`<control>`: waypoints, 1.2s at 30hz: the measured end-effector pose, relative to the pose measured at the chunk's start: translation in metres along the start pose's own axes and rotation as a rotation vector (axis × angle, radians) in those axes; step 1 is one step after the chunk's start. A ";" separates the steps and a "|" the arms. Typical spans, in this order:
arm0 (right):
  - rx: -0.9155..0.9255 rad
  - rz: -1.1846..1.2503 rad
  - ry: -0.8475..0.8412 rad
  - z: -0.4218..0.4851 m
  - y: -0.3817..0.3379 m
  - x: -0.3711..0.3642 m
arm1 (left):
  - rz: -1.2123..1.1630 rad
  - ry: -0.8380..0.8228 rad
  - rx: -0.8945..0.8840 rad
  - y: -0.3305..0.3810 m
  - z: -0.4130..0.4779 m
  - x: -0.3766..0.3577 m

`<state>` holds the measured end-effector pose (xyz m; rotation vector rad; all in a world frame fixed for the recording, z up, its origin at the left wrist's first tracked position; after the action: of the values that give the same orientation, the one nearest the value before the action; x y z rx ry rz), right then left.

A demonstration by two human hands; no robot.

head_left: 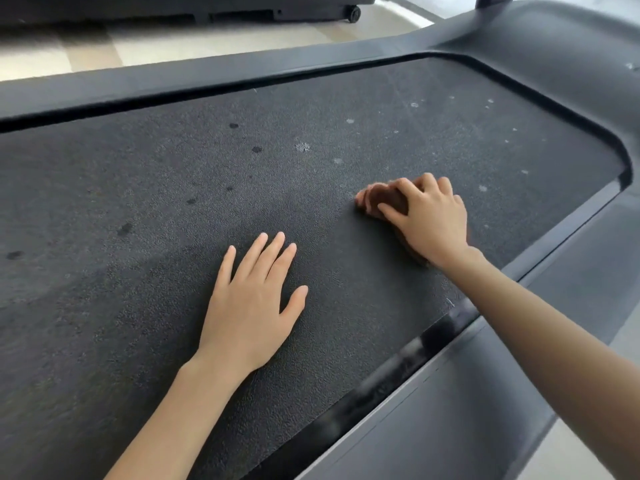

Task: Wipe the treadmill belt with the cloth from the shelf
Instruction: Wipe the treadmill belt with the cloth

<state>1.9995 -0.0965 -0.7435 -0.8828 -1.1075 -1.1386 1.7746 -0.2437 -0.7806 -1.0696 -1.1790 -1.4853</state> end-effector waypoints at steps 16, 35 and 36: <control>0.248 -0.055 0.191 -0.010 -0.079 -0.006 | -0.039 -0.014 -0.009 -0.001 0.002 0.002; -0.087 -0.119 0.090 -0.016 0.001 -0.005 | -0.035 0.002 0.003 0.001 0.001 0.002; -0.056 -0.108 0.106 -0.023 -0.003 -0.003 | -0.032 0.002 0.003 0.001 0.001 0.002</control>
<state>2.0012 -0.1185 -0.7521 -0.8043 -1.0510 -1.2960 1.7757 -0.2431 -0.7779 -1.0514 -1.2013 -1.5085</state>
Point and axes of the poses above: each hand's wrist, its own z-axis towards the middle knuckle, its own x-axis out of the back of the hand, y = z × x, the point moved 2 cm from there along z, towards the middle knuckle, and after that the axes turned 4 degrees about -y, right-handed, at the moved point
